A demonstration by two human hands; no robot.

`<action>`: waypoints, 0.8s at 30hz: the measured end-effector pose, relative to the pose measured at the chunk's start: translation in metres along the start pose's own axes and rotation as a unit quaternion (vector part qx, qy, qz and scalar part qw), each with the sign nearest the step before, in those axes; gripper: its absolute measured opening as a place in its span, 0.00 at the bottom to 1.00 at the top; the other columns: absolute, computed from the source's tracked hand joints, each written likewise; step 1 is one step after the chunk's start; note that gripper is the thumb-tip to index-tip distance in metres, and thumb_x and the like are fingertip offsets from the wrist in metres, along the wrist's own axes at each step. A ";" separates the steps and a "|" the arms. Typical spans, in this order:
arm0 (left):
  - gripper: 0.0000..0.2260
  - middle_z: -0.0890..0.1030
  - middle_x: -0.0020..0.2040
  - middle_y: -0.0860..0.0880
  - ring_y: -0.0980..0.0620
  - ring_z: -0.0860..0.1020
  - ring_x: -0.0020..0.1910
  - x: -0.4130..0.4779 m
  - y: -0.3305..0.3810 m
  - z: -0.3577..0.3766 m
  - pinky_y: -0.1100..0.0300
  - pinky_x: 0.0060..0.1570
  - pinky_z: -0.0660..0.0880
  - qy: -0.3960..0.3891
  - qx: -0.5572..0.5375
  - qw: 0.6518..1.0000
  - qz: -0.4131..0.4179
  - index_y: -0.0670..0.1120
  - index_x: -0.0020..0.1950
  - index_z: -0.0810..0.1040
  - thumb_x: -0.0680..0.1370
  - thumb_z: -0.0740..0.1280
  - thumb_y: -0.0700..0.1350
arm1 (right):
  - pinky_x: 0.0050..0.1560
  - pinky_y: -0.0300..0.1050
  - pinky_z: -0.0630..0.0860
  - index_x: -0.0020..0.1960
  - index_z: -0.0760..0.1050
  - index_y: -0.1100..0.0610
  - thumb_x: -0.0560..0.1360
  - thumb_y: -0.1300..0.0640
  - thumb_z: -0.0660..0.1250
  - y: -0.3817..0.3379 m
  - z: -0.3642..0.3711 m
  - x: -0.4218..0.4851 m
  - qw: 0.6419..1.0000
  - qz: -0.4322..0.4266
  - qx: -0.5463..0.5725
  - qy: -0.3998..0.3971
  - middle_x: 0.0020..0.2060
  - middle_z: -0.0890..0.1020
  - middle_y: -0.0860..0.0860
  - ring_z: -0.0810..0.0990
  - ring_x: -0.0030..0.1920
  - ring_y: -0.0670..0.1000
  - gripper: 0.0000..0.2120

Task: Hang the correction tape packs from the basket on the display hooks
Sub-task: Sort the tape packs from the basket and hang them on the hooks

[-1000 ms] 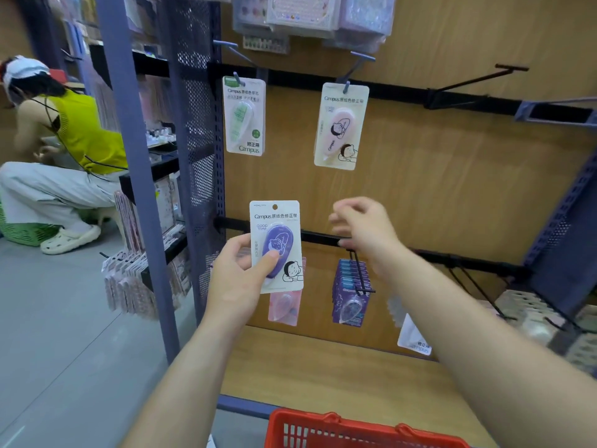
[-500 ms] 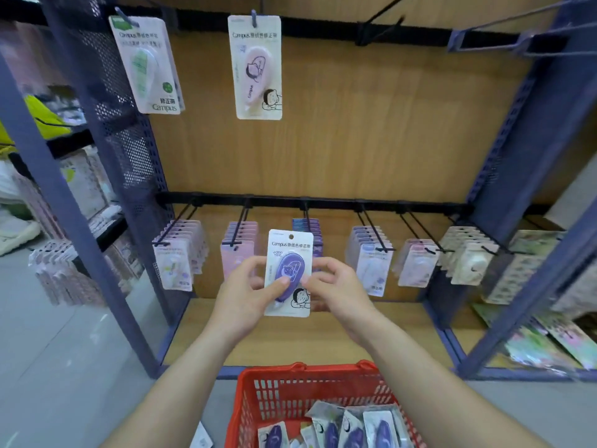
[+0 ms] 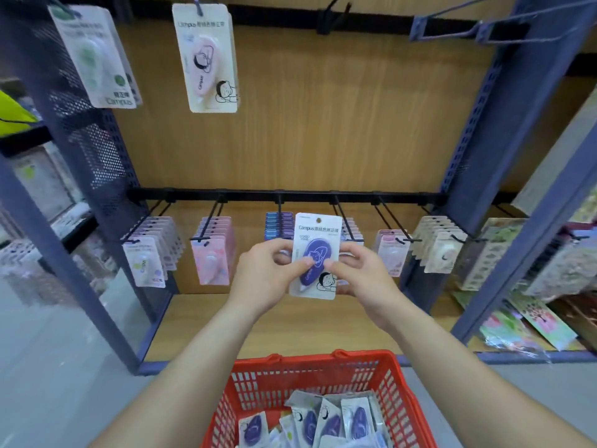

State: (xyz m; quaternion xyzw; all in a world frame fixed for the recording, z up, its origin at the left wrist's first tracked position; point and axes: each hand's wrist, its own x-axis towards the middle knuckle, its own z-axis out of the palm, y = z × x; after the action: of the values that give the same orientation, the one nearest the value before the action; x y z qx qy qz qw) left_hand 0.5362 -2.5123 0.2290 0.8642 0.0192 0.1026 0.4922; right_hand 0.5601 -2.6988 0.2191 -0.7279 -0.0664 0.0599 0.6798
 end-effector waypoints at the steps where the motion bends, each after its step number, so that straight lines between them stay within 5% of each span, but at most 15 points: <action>1: 0.11 0.87 0.42 0.59 0.60 0.84 0.44 0.003 0.007 -0.003 0.50 0.50 0.82 0.002 -0.007 1.000 0.010 0.59 0.50 0.85 0.71 0.75 0.60 | 0.48 0.56 0.83 0.57 0.79 0.54 0.79 0.61 0.70 -0.008 -0.002 0.003 1.000 -0.010 -0.009 0.006 0.48 0.88 0.50 0.87 0.49 0.53 0.08; 7: 0.22 0.83 0.56 0.60 0.60 0.81 0.56 0.011 0.049 -0.048 0.56 0.62 0.77 0.084 -0.008 0.996 0.034 0.57 0.67 0.79 0.75 0.73 0.59 | 0.42 0.49 0.81 0.52 0.80 0.57 0.78 0.63 0.68 -0.078 -0.008 0.033 0.995 -0.082 -0.012 0.063 0.43 0.88 0.49 0.87 0.43 0.52 0.05; 10: 0.21 0.81 0.59 0.60 0.58 0.79 0.58 0.009 0.059 -0.077 0.57 0.61 0.75 0.140 0.002 0.988 0.058 0.58 0.68 0.78 0.76 0.73 0.57 | 0.39 0.49 0.83 0.52 0.80 0.57 0.78 0.63 0.68 -0.120 -0.004 0.050 0.990 -0.111 0.000 0.084 0.39 0.87 0.48 0.87 0.42 0.52 0.05; 15: 0.22 0.81 0.62 0.58 0.58 0.78 0.60 0.005 0.058 -0.110 0.61 0.57 0.70 0.198 0.013 0.978 0.064 0.56 0.70 0.77 0.76 0.71 0.55 | 0.49 0.56 0.83 0.48 0.79 0.53 0.77 0.61 0.67 -0.181 0.007 0.075 0.977 -0.170 -0.004 0.126 0.45 0.87 0.50 0.87 0.46 0.54 0.04; 20: 0.19 0.80 0.63 0.60 0.59 0.77 0.58 0.001 0.052 -0.117 0.64 0.52 0.69 0.195 0.012 0.979 0.057 0.57 0.68 0.78 0.77 0.71 0.55 | 0.45 0.48 0.77 0.47 0.78 0.52 0.76 0.59 0.64 -0.216 0.009 0.093 0.966 -0.199 0.011 0.163 0.51 0.86 0.55 0.82 0.46 0.54 0.04; 24: 0.19 0.79 0.64 0.61 0.60 0.77 0.58 0.000 0.049 -0.118 0.62 0.53 0.69 0.189 0.012 0.980 0.060 0.57 0.69 0.77 0.78 0.71 0.55 | 0.42 0.44 0.74 0.46 0.77 0.52 0.76 0.59 0.63 -0.228 0.008 0.100 0.962 -0.204 0.021 0.182 0.44 0.83 0.49 0.79 0.41 0.52 0.05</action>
State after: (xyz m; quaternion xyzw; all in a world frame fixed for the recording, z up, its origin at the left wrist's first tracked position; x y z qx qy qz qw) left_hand 0.5098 -2.4376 0.3294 0.8345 0.0611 0.2929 0.4626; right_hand 0.6540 -2.6582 0.4460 -0.6827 -0.0874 -0.2125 0.6936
